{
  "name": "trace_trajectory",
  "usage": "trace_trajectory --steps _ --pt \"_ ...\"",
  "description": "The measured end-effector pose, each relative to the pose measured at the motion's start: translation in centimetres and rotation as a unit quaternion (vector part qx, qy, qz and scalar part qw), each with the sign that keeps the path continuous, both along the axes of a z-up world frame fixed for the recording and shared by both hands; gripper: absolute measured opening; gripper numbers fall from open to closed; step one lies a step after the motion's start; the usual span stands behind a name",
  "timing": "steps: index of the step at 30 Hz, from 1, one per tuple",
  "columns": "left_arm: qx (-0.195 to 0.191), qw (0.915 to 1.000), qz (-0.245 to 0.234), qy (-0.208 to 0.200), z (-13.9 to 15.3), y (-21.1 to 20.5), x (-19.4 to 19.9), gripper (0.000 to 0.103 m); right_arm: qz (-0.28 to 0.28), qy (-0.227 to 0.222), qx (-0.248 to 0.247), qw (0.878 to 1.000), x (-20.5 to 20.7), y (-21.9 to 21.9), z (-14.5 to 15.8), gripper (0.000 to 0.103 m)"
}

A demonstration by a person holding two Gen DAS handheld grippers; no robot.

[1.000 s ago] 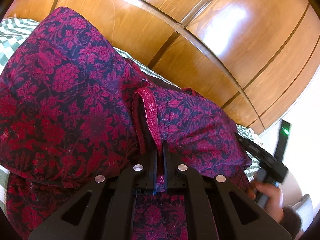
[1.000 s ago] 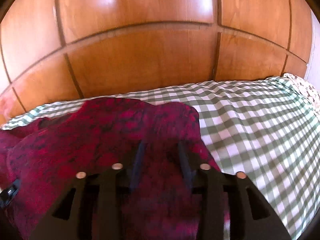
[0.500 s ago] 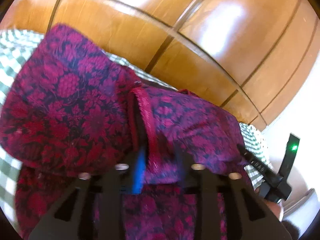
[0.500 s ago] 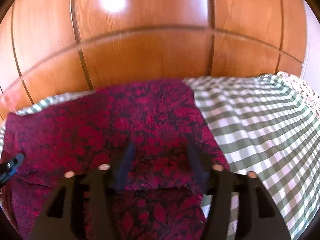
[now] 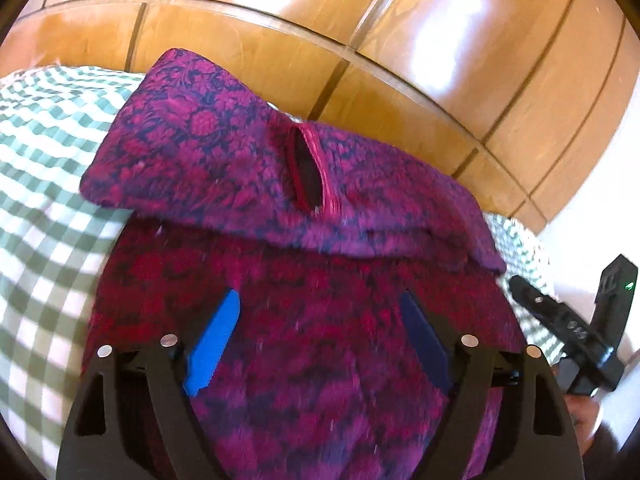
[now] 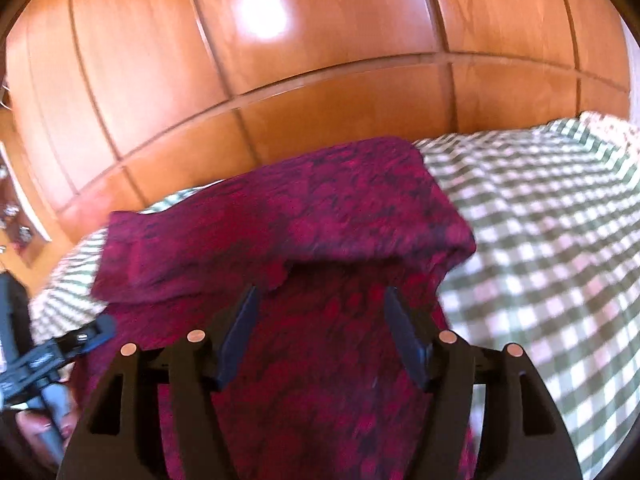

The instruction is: Fold small clothes

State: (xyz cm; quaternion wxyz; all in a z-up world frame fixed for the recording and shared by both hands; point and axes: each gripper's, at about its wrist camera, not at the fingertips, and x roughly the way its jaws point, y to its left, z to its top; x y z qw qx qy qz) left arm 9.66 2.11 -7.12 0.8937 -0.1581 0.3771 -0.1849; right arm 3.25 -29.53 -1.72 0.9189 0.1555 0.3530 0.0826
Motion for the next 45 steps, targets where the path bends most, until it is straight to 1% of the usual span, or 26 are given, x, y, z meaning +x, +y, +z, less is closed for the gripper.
trace_trajectory --steps 1,3,4,7,12,15,17,18,19,22,23,26,28,29,32,36,38,42,44,45 --pt "0.010 0.9999 -0.006 -0.002 0.0 -0.2 -0.6 0.081 0.007 0.004 0.002 1.000 -0.7 -0.1 -0.1 0.064" --pt "0.020 0.9997 -0.016 -0.003 0.0 -0.2 -1.6 0.086 0.018 0.010 -0.007 1.000 -1.9 -0.3 -0.1 0.064" --pt "0.026 0.9994 -0.021 -0.005 0.0 -0.1 -2.1 0.086 0.023 0.012 -0.009 1.000 -2.7 -0.6 -0.1 0.064" --pt "0.045 0.9985 -0.028 -0.009 0.0 0.3 -3.8 0.086 0.025 0.018 0.005 1.000 -4.7 -1.6 -0.2 0.064" --pt "0.035 0.9990 -0.025 -0.008 0.0 2.4 -5.6 0.086 0.005 0.030 0.052 0.998 -7.5 -4.9 -1.2 0.064" --pt "0.030 0.9988 -0.037 -0.013 0.1 3.6 -6.5 0.086 -0.007 0.049 0.096 0.994 -8.8 -7.0 -2.1 0.065" --pt "0.041 0.9981 -0.040 -0.021 0.4 4.2 -7.5 0.086 -0.013 0.057 0.146 0.988 -10.2 -8.7 -3.0 0.065" --pt "0.055 0.9975 -0.035 -0.026 0.5 4.7 -8.2 0.086 -0.012 0.056 0.167 0.984 -10.7 -9.3 -3.3 0.064" --pt "0.059 0.9973 -0.034 -0.029 0.6 5.0 -8.5 0.086 -0.012 0.054 0.186 0.981 -11.2 -9.8 -3.5 0.063" --pt "0.046 0.9981 -0.030 -0.029 0.8 6.6 -9.6 0.086 -0.004 0.051 0.228 0.972 -12.8 -10.6 -3.8 0.059" --pt "0.042 0.9984 -0.029 -0.022 0.7 7.1 -9.9 0.086 0.000 0.050 0.237 0.970 -13.2 -10.7 -3.9 0.059" --pt "0.001 0.9992 -0.036 0.014 -0.1 8.7 -10.6 0.085 0.021 0.056 0.260 0.964 -14.6 -10.5 -3.9 0.055" --pt "-0.013 0.9987 -0.038 0.030 -0.6 9.3 -11.1 0.073 0.034 0.062 0.263 0.962 -15.3 -10.1 -4.1 0.054" --pt "-0.022 0.9982 -0.039 0.039 -0.8 9.7 -11.5 0.071 0.042 0.065 0.265 0.961 -15.7 -9.8 -4.2 0.054" --pt "-0.033 0.9968 -0.054 0.049 -1.0 9.9 -12.5 0.070 0.062 0.073 0.266 0.959 -16.8 -9.0 -4.6 0.054" --pt "-0.034 0.9940 -0.080 0.068 -1.3 9.7 -14.2 0.069 0.081 0.089 0.296 0.948 -18.2 -8.8 -5.5 0.054" --pt "-0.044 0.9908 -0.097 0.084 -1.5 9.9 -14.9 0.069 0.091 0.097 0.308 0.942 -18.5 -8.6 -6.0 0.054" --pt "-0.077 0.9797 -0.135 0.127 -2.3 10.2 -16.2 0.069 0.111 0.120 0.344 0.925 -18.9 -8.1 -7.3 0.054" --pt "-0.087 0.9724 -0.156 0.150 -2.8 9.9 -16.6 0.069 0.116 0.119 0.349 0.922 -19.0 -8.2 -7.2 0.054" --pt "-0.092 0.9663 -0.171 0.170 -3.3 9.6 -16.9 0.069 0.117 0.120 0.347 0.923 -18.6 -8.0 -7.1 0.054"
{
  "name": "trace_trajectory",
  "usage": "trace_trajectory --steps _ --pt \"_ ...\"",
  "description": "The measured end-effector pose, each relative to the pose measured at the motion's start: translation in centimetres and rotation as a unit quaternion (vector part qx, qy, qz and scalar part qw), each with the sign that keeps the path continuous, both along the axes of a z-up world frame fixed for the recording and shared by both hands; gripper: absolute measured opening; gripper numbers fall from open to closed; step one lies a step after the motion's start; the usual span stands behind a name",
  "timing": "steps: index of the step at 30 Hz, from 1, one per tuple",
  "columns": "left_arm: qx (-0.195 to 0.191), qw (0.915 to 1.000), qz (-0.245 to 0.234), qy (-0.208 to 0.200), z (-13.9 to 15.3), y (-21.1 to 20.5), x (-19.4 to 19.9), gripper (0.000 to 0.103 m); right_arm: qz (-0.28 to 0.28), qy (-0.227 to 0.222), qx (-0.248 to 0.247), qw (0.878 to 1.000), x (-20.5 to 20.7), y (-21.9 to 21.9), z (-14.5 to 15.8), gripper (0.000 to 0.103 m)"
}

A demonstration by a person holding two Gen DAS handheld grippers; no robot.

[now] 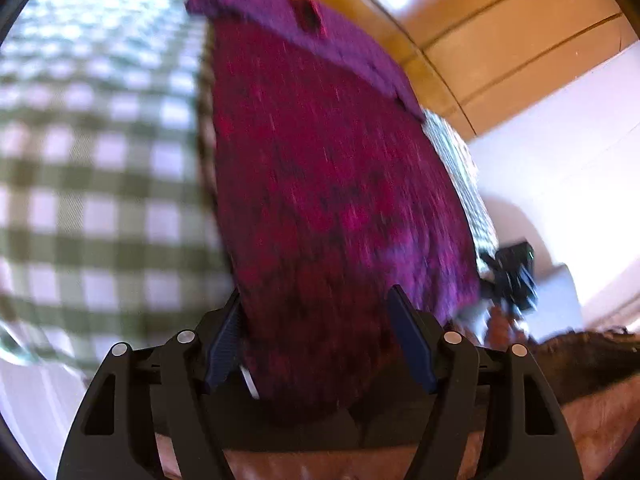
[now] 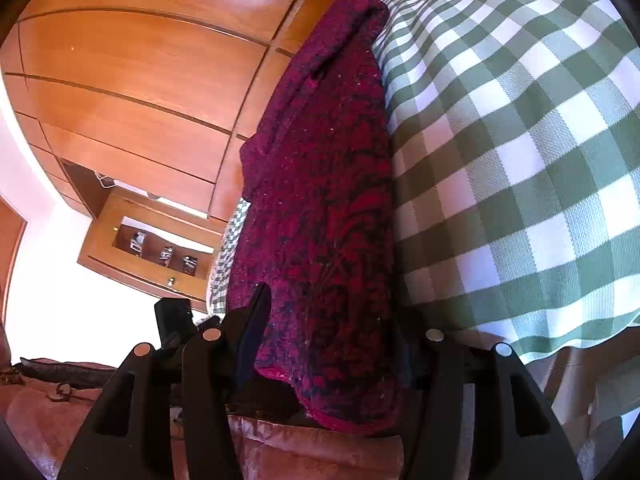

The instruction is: Fold small clothes

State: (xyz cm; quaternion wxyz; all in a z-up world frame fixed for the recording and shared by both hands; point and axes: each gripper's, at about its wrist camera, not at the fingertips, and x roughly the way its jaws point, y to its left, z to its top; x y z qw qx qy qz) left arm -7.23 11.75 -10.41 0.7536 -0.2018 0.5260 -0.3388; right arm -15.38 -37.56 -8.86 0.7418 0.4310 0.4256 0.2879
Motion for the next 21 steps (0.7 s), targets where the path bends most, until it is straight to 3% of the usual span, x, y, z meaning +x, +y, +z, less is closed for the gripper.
trace_trajectory --steps 3,5,7,8,11,15,21 --pt "0.002 0.9994 -0.029 0.020 -0.8 -1.3 -0.5 0.062 0.013 0.005 -0.017 1.000 0.4 0.7 0.1 0.049" --pt "0.008 0.9990 -0.038 0.022 -1.0 -2.2 -0.4 0.050 0.025 0.010 -0.032 0.999 0.7 1.3 0.2 0.040" --pt "0.011 0.9990 -0.039 0.021 -0.9 -2.7 -0.3 0.027 0.029 0.010 -0.041 0.999 1.1 1.6 0.4 0.029" --pt "0.009 0.9991 -0.038 0.017 -0.6 -2.8 -0.2 0.024 0.029 0.005 -0.042 0.999 1.0 1.6 0.5 0.027" --pt "-0.013 0.9990 -0.036 -0.025 1.4 -2.6 -0.4 0.020 0.019 -0.030 -0.015 0.999 0.8 1.4 1.1 0.022" --pt "-0.076 0.9935 -0.023 -0.082 4.8 -2.0 -0.6 0.017 0.015 -0.067 0.026 0.997 0.4 0.9 2.1 0.020" --pt "-0.173 0.9790 0.008 -0.108 7.6 0.2 -0.9 0.017 0.025 -0.132 0.072 0.988 -0.1 0.9 4.6 0.018"
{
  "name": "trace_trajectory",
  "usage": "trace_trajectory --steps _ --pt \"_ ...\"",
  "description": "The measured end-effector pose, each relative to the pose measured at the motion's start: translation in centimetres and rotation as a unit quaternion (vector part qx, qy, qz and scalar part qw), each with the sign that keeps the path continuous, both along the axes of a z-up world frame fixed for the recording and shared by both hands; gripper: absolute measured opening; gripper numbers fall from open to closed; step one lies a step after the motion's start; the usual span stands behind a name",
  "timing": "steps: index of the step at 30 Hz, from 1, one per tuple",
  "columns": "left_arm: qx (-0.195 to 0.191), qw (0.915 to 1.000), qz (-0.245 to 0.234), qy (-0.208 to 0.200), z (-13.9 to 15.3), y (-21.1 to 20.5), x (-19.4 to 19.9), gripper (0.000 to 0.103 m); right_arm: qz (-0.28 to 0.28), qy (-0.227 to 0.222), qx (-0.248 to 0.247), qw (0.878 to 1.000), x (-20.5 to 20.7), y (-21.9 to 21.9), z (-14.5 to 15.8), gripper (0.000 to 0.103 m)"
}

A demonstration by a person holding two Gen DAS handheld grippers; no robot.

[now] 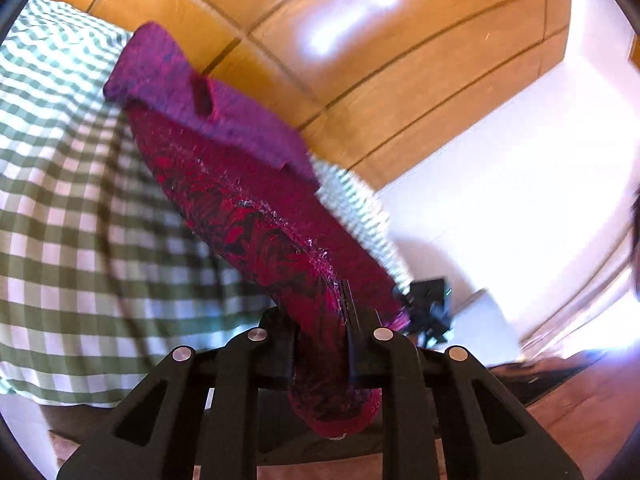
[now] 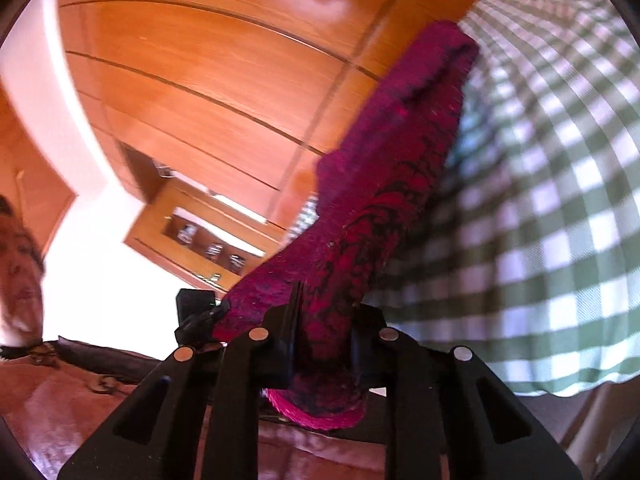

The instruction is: Fold small clothes

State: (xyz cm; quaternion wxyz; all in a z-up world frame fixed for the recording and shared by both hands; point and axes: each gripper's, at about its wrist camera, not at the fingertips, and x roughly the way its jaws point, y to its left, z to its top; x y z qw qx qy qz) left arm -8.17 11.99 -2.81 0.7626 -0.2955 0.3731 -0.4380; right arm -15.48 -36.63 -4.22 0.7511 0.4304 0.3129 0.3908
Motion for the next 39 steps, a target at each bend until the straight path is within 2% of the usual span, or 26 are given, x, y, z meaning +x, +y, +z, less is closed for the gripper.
trace_trajectory --steps 3,6,8,12,15,18,20,21,25,28,34,39 --pt "-0.033 0.9995 0.003 -0.001 0.7 1.3 -0.3 0.017 0.010 -0.031 0.017 0.999 -0.6 0.0 1.3 0.018" --pt "-0.047 0.9989 -0.002 -0.002 1.6 1.9 -1.1 0.017 0.015 -0.057 0.035 0.998 -1.4 -0.2 2.4 0.018" --pt "-0.069 0.9974 -0.020 0.002 2.4 2.2 -1.9 0.017 0.022 -0.072 0.057 0.995 -2.0 -0.4 3.0 0.018" --pt "-0.133 0.9891 -0.064 0.000 4.7 3.5 -3.0 0.017 0.051 -0.126 0.101 0.986 -4.3 -0.7 5.7 0.018" --pt "-0.169 0.9819 -0.084 -0.016 6.5 4.1 -3.2 0.017 0.064 -0.166 0.117 0.977 -5.1 -0.5 7.6 0.018" --pt "-0.198 0.9771 -0.078 -0.003 6.1 4.5 -1.6 0.019 0.057 -0.167 0.134 0.975 -4.6 -0.7 7.6 0.019" --pt "-0.201 0.9775 -0.061 0.016 5.3 4.5 -0.4 0.019 0.045 -0.156 0.137 0.977 -4.2 -1.2 7.5 0.019" --pt "-0.199 0.9781 -0.046 0.040 4.4 4.4 0.9 0.019 0.034 -0.138 0.137 0.980 -3.4 -1.3 7.2 0.019" --pt "-0.194 0.9767 -0.017 0.090 2.4 4.0 4.2 0.019 0.005 -0.090 0.147 0.985 -0.6 -1.6 5.7 0.019" --pt "-0.184 0.9782 -0.005 0.096 1.8 3.6 6.5 0.019 -0.009 -0.074 0.161 0.984 1.6 -1.7 5.2 0.021" --pt "-0.139 0.9849 0.029 0.099 1.1 2.9 11.5 0.019 -0.036 -0.050 0.157 0.986 5.9 -2.1 4.5 0.024" --pt "-0.115 0.9848 0.072 0.108 -0.2 2.7 14.4 0.019 -0.061 -0.017 0.159 0.985 8.5 -2.1 3.1 0.024"
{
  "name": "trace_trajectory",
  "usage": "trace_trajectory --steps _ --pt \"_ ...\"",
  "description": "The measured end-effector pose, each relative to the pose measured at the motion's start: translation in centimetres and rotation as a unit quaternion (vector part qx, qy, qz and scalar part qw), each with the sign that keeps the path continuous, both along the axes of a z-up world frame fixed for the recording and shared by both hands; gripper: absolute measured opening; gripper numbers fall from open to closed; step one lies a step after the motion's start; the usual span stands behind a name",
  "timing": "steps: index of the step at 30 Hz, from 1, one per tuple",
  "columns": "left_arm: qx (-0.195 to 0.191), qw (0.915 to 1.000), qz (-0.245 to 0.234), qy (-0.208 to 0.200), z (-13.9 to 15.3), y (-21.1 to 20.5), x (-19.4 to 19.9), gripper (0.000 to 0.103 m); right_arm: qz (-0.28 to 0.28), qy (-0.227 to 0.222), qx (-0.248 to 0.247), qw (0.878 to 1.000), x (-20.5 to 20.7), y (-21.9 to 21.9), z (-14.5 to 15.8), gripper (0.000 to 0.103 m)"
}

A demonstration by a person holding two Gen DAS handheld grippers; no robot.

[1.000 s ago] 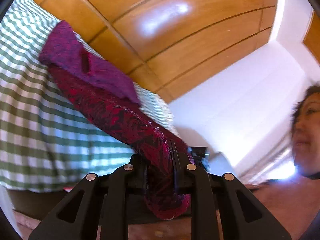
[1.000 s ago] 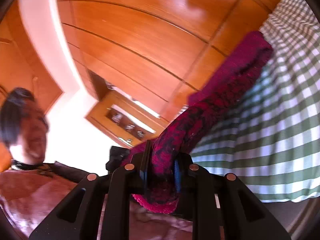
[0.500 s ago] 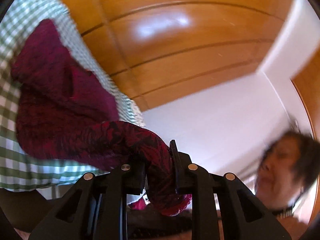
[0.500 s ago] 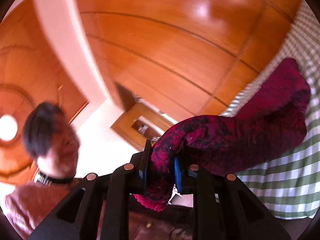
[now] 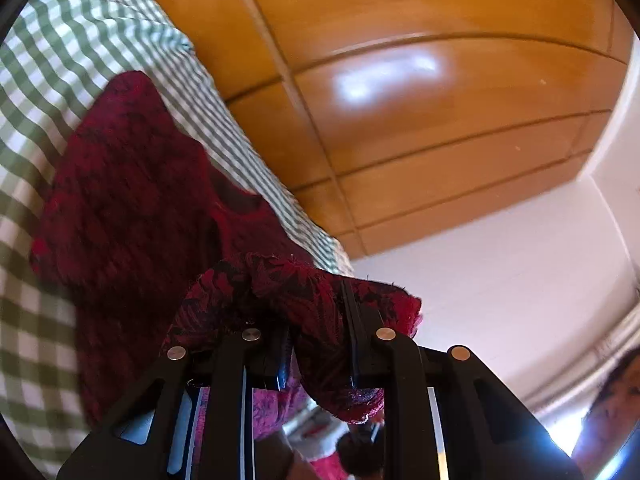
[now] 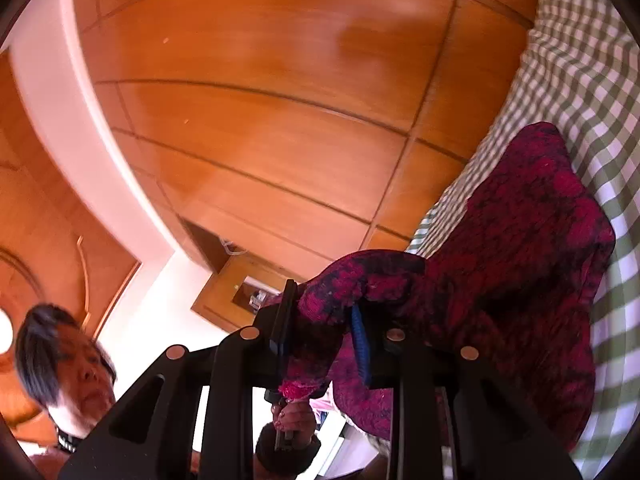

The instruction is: Fold small clothes

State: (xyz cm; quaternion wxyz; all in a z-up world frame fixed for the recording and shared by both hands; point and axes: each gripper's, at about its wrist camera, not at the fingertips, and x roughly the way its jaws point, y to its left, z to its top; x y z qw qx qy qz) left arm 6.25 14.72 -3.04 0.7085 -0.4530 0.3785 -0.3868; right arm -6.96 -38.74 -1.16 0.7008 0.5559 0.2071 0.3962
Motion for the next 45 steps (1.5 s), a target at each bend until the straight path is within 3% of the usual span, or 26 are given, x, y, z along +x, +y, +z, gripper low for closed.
trace_trajectory --steps 3,9,11,13,14,15,18,21,26,30,33,34,35,36,39,43,45 --pt "0.025 0.9995 0.013 0.013 -0.8 -0.2 1.2 0.019 -0.009 0.027 -0.002 1.000 1.4 -0.2 -1.3 0.024" --pt "0.063 0.9965 0.051 0.021 -1.7 -1.2 2.9 0.037 -0.039 0.072 0.001 0.997 4.0 -0.3 -3.8 0.030" --pt "0.066 0.9959 0.059 0.021 -1.7 -1.5 3.2 0.052 -0.050 0.078 -0.008 0.996 4.5 -0.2 -4.0 0.039" --pt "0.059 0.9958 0.068 0.014 -1.4 -1.9 3.6 0.082 -0.065 0.074 -0.026 0.995 4.6 0.0 -3.6 0.068" --pt "0.062 0.9947 0.081 0.005 -1.1 -1.8 3.6 0.085 -0.079 0.065 -0.039 0.994 4.2 0.0 -3.2 0.074" --pt "0.071 0.9918 0.105 -0.013 -0.7 -1.5 3.1 0.090 -0.107 0.051 -0.061 0.991 3.6 -0.1 -2.5 0.090" --pt "0.117 0.9798 0.157 -0.041 0.0 -1.1 2.3 0.093 -0.128 0.038 -0.086 0.987 2.7 -0.6 -1.6 0.093" --pt "0.178 0.9716 0.151 -0.042 -0.4 -2.2 2.2 0.093 -0.143 0.042 -0.142 0.979 2.4 -0.4 -0.4 0.093" --pt "0.287 0.9415 0.169 -0.050 -1.5 -4.3 2.4 0.093 -0.144 0.053 -0.272 0.950 3.8 2.2 1.8 0.091" --pt "0.364 0.9172 0.160 -0.023 -3.5 -5.4 3.3 0.093 -0.149 0.088 -0.401 0.900 6.2 5.0 1.6 0.089" --pt "0.447 0.8812 0.145 -0.055 -4.1 -8.1 3.4 0.099 -0.138 0.098 -0.428 0.888 7.4 5.9 1.0 0.088" --pt "0.475 0.8653 0.145 -0.064 -4.3 -9.0 3.2 0.099 -0.137 0.101 -0.431 0.886 7.7 6.1 0.9 0.088" --pt "0.493 0.8545 0.147 -0.070 -4.4 -9.5 2.9 0.099 -0.136 0.103 -0.436 0.883 8.2 6.2 0.7 0.088" --pt "0.498 0.8509 0.151 -0.072 -4.5 -9.6 2.8 0.099 -0.136 0.105 -0.443 0.880 8.7 6.2 0.4 0.088" --pt "0.488 0.8557 0.156 -0.071 -4.6 -9.0 2.4 0.099 -0.140 0.115 -0.461 0.868 10.1 6.1 -1.1 0.088" --pt "0.480 0.8623 0.150 -0.063 -3.8 -9.0 1.6 0.099 -0.146 0.108 -0.452 0.873 9.7 5.9 -3.3 0.086" --pt "0.478 0.8649 0.146 -0.050 -3.3 -8.8 2.0 0.099 -0.155 0.101 -0.452 0.873 9.2 5.8 -3.1 0.078"
